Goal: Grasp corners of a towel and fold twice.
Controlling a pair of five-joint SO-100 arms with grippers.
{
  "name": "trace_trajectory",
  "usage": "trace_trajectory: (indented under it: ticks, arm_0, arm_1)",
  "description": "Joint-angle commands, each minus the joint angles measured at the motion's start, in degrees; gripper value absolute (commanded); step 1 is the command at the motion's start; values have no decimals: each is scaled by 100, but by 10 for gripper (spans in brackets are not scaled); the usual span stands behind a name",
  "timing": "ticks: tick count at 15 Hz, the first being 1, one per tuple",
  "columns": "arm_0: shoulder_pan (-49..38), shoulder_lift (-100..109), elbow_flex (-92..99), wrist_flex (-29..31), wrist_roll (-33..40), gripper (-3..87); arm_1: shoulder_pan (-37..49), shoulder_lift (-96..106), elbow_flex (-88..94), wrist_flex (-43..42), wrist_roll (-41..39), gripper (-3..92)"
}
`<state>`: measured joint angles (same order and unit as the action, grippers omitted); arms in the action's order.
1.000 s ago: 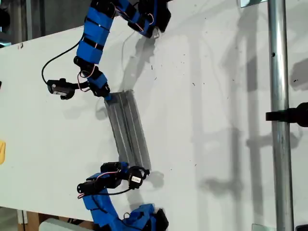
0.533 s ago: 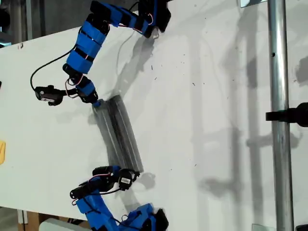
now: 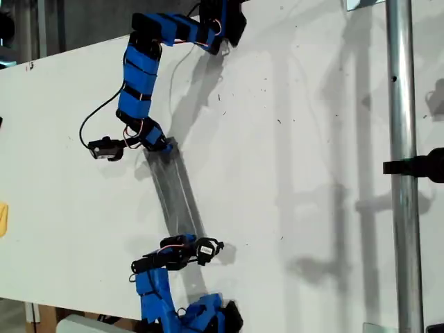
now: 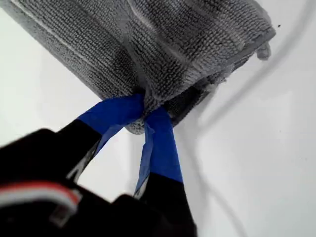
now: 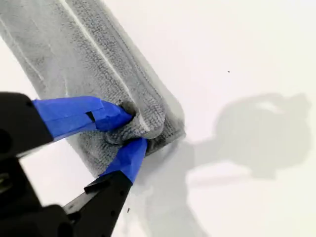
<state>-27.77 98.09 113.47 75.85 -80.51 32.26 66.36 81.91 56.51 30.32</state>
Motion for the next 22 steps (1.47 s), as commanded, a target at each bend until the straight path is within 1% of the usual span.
trace_trajectory:
  ticks: [1, 3, 4, 5, 6, 7, 9, 10, 11, 12, 13, 14, 16, 18, 19, 20, 21, 22]
  arm_0:
    - [-290, 237, 105, -167, 141, 81]
    - [-176, 246, 79, -114, 79, 185]
    - [-114, 246, 62, 97, -97, 240]
    - [-53, 290, -88, 527, -272, 261]
    - [88, 563, -211, 967, -431, 279]
    - [299, 1055, -237, 1222, -413, 302]
    - [800, 2408, -35, 1564, -738, 261]
    - [1125, 3164, 193, 1661, -1055, 241]
    - [1450, 3929, 545, 1723, -1397, 195]
    - [1784, 4693, 1037, 1687, -1705, 140]
    - [2206, 5440, 1564, 1564, -2162, 123]
    - [2602, 6091, 2109, 1195, -2303, 99]
    - [3261, 7216, 3305, 378, -2689, 35]
    - [3744, 8367, 4368, -211, -2821, -26]
    - [3902, 9149, 4869, -62, -3111, -26]
    - [4008, 9932, 5282, 246, -3234, -26]
    - [4078, 10090, 5484, 264, -3164, -27]
    - [4122, 10090, 5625, 158, -3103, -27]
  arm_1:
    - [211, 9, -176, -193, 26, -3]
    - [404, -105, -246, -105, 9, 15]
    - [475, -202, -308, 44, 70, 115]
    - [545, -246, -387, 334, 158, 247]
    - [580, -62, -299, 562, 220, 291]
    - [598, 343, -114, 765, 246, 317]
    - [668, 1380, 316, 1213, 369, 329]
    - [773, 2021, 668, 1459, 475, 333]
    - [870, 2865, 1213, 1582, 571, 333]
    - [984, 3647, 1714, 1863, 712, 336]
    - [1063, 4359, 2136, 2294, 932, 336]
    - [1090, 5150, 2663, 2593, 1213, 337]
    - [861, 6592, 3604, 3085, 2065, 359]
    - [229, 7603, 4359, 3393, 3164, 394]
    - [0, 7840, 4685, 3393, 3516, 407]
    - [-123, 7954, 4834, 3375, 3674, 407]
    - [-176, 8068, 4834, 3401, 3718, 414]
    - [-176, 8104, 4843, 3419, 3744, 414]
